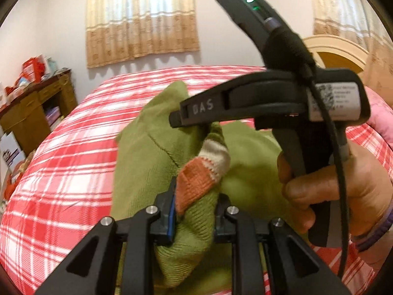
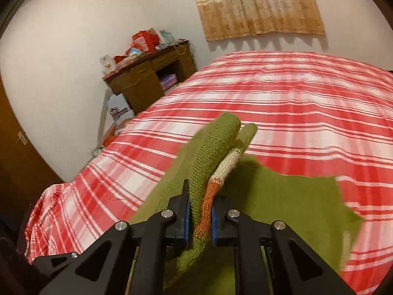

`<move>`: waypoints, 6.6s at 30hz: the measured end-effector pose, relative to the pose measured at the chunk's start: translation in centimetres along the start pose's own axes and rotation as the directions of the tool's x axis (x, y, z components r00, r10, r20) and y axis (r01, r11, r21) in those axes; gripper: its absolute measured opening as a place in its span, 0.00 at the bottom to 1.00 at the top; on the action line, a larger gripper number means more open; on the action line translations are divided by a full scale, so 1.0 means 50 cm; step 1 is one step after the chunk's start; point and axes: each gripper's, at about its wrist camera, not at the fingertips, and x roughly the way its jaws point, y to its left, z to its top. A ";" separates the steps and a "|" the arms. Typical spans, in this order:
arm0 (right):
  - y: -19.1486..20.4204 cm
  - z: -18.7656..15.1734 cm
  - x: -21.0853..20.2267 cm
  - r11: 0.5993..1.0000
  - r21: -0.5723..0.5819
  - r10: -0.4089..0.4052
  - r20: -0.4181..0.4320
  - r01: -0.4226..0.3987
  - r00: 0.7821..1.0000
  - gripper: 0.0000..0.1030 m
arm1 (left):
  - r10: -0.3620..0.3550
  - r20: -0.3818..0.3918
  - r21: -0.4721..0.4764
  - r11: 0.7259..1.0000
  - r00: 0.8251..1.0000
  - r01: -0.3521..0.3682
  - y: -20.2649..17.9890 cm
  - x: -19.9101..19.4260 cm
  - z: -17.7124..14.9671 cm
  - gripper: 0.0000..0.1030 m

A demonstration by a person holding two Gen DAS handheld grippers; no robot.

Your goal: Fold small clothes

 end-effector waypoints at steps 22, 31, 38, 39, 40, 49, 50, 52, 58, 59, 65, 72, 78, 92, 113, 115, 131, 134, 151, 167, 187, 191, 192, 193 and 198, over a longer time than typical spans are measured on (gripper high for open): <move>-0.259 -0.131 -0.066 0.975 0.202 -0.088 -0.027 0.092 0.996 0.12 | -0.075 -0.106 0.124 0.988 0.992 0.088 -0.162 0.060 -0.015 0.22; -0.253 -0.176 -0.161 0.948 0.286 -0.146 -0.012 0.143 0.989 0.21 | -0.164 -0.077 0.061 0.984 0.983 0.169 -0.038 -0.082 -0.070 0.46; -0.177 -0.241 -0.320 0.946 0.272 -0.201 0.070 0.175 0.977 0.22 | -0.009 -0.098 0.024 1.000 0.995 0.011 0.063 -0.115 -0.135 0.47; -0.164 -0.244 -0.327 0.950 0.265 -0.191 0.075 0.165 0.979 0.22 | -0.003 -0.121 0.009 1.000 0.993 0.004 0.068 -0.110 -0.144 0.47; -0.141 -0.243 -0.334 0.958 0.243 -0.177 0.081 0.153 0.981 0.22 | -0.004 -0.135 -0.005 1.000 0.991 0.003 0.073 -0.105 -0.149 0.47; -0.032 -0.216 -0.228 0.980 -0.075 -0.191 -0.064 0.186 0.980 0.57 | 0.096 -0.159 -0.018 0.995 0.983 -0.100 0.074 -0.039 -0.116 0.60; -0.035 -0.222 -0.204 0.978 -0.098 -0.196 -0.102 0.187 0.975 0.57 | 0.086 -0.182 -0.052 0.994 0.980 -0.097 0.085 -0.032 -0.116 0.59; -0.032 -0.248 -0.166 0.959 -0.168 -0.256 -0.166 0.228 0.952 0.46 | 0.037 -0.203 -0.124 0.990 0.978 -0.064 0.104 -0.029 -0.120 0.48; -0.037 -0.279 -0.226 0.983 -0.034 -0.182 -0.084 0.180 0.980 0.11 | 0.003 -0.134 -0.099 0.995 0.991 -0.017 0.093 -0.062 -0.136 0.23; -0.050 -0.285 -0.249 0.988 0.042 -0.149 -0.049 0.151 0.988 0.08 | -0.013 -0.134 -0.126 0.992 0.991 -0.004 0.103 -0.063 -0.133 0.23; -0.144 -0.376 -0.292 0.912 0.404 -0.090 0.028 0.071 0.996 0.02 | -0.048 -0.155 -0.176 0.984 0.987 0.020 0.133 -0.051 -0.144 0.22; -0.090 -0.359 -0.299 0.937 0.291 -0.203 0.008 0.192 0.979 0.03 | 0.056 -0.163 -0.050 0.997 0.985 -0.065 0.105 -0.087 -0.153 0.37; -0.023 -0.316 -0.353 0.946 0.198 -0.284 0.120 0.257 0.951 0.03 | 0.115 -0.152 -0.027 0.992 0.982 -0.120 0.130 -0.117 -0.153 0.51; 0.011 -0.272 -0.196 0.948 0.020 -0.317 -0.007 0.317 0.949 0.03 | 0.244 -0.065 0.017 0.970 0.968 -0.244 0.151 -0.127 -0.084 0.51; -0.061 -0.299 -0.246 0.954 0.225 -0.199 -0.029 0.200 0.980 0.03 | 0.190 -0.118 0.086 0.980 0.975 -0.181 0.108 -0.021 -0.096 0.31; -0.059 -0.266 -0.277 0.952 0.204 -0.241 0.038 0.229 0.970 0.03 | 0.160 -0.116 0.051 0.987 0.980 -0.155 0.126 -0.031 -0.073 0.50; -0.182 -0.149 -0.083 0.926 0.094 -0.365 -0.017 0.365 0.931 0.03 | 0.230 -0.118 -0.030 0.971 0.966 -0.236 0.095 0.127 0.006 0.36; -0.184 -0.152 -0.086 0.927 0.099 -0.364 -0.001 0.362 0.931 0.03 | 0.278 -0.089 0.031 0.961 0.956 -0.277 0.071 0.124 0.000 0.36; -0.161 -0.198 -0.176 0.920 0.201 -0.354 0.058 0.336 0.934 0.15 | 0.210 -0.127 0.044 0.978 0.969 -0.206 0.099 0.075 0.016 0.78; -0.233 -0.160 -0.152 0.914 0.382 -0.153 0.016 0.136 0.988 0.68 | -0.093 -0.203 -0.294 0.955 0.975 0.030 0.203 0.166 0.007 0.84; -0.196 -0.179 -0.087 0.953 0.259 -0.156 -0.024 0.157 0.987 0.57 | -0.217 -0.182 -0.275 0.948 0.959 0.163 0.214 0.174 -0.025 0.71; -0.152 -0.177 -0.092 0.963 0.186 -0.193 -0.016 0.193 0.981 0.33 | -0.194 -0.169 -0.216 0.964 0.966 0.155 0.187 0.159 -0.018 0.55; -0.155 -0.176 -0.095 0.960 0.208 -0.188 -0.017 0.187 0.982 0.32 | -0.177 -0.173 -0.202 0.969 0.969 0.141 0.182 0.154 -0.017 0.51; -0.161 -0.178 -0.099 0.954 0.246 -0.170 -0.017 0.169 0.985 0.31 | -0.162 -0.179 -0.192 0.973 0.970 0.127 0.175 0.148 -0.015 0.47; -0.162 -0.191 -0.140 0.925 0.367 -0.108 0.000 0.101 0.994 0.29 | -0.117 -0.220 -0.129 0.988 0.968 0.090 0.148 0.109 -0.006 0.36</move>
